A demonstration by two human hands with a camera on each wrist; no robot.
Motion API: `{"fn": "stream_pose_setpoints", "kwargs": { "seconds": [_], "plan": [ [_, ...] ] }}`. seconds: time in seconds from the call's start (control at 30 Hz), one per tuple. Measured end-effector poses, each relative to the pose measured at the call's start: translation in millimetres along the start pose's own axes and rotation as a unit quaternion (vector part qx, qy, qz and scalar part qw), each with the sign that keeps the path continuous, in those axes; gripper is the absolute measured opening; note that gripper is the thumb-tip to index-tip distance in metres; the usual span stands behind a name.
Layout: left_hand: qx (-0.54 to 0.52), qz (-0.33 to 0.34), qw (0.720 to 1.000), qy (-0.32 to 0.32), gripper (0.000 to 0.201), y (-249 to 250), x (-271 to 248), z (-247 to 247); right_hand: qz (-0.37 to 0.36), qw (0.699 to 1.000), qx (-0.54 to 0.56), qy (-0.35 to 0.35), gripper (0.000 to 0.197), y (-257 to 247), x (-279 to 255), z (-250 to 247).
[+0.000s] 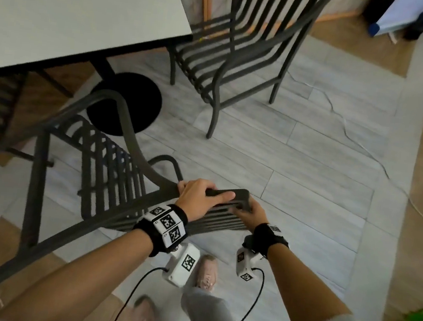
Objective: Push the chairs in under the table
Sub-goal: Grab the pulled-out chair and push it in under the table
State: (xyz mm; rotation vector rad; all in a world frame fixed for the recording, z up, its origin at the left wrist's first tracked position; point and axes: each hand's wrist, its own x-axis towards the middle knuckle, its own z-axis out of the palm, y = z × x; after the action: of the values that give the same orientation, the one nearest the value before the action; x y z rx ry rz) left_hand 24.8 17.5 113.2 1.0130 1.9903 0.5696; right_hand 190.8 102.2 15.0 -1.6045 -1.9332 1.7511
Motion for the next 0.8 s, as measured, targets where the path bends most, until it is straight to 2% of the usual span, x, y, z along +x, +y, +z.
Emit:
{"fn": "stream_pose_setpoints", "kwargs": {
  "seconds": [0.07, 0.2, 0.23, 0.33, 0.4, 0.47, 0.63, 0.8],
  "plan": [
    [-0.037, 0.014, 0.999, 0.011, 0.068, 3.2, -16.8, -24.3, -0.006, 0.999, -0.039, -0.017, 0.030, -17.4, -10.7, -7.3],
    [-0.102, 0.058, 0.992, 0.047, 0.074, 16.3, -68.0, -80.4, -0.038, 0.989, -0.140, -0.010, 0.040, -56.8, -52.1, -16.7],
    [-0.114, 0.073, 0.989, 0.053, 0.073, 19.8, -83.9, -95.1, -0.044, 0.988, -0.148, 0.004, 0.040, -65.7, -62.4, -15.6],
    [-0.172, 0.107, 0.977, 0.057, 0.051, 19.9, -133.6, -134.9, -0.069, 0.983, -0.158, 0.055, 0.038, -87.1, -91.7, -5.6],
    [-0.223, 0.123, 0.965, 0.063, 0.051, 11.6, -165.0, -155.1, -0.084, 0.982, -0.153, 0.078, 0.031, -100.3, -112.6, 2.3],
    [-0.282, 0.122, 0.948, 0.083, 0.051, -3.0, -192.8, -169.6, -0.088, 0.978, -0.171, 0.082, 0.041, -111.0, -129.4, 11.7],
    [-0.358, 0.106, 0.905, 0.204, 0.090, -38.0, -244.4, -198.7, -0.122, 0.953, -0.278, 0.018, 0.047, -160.9, -163.5, 49.0],
    [-0.391, 0.120, 0.852, 0.327, 0.082, -59.0, -276.6, -238.6, -0.193, 0.933, -0.303, 0.007, 0.034, -214.9, -196.7, 78.9]
  ]
}}
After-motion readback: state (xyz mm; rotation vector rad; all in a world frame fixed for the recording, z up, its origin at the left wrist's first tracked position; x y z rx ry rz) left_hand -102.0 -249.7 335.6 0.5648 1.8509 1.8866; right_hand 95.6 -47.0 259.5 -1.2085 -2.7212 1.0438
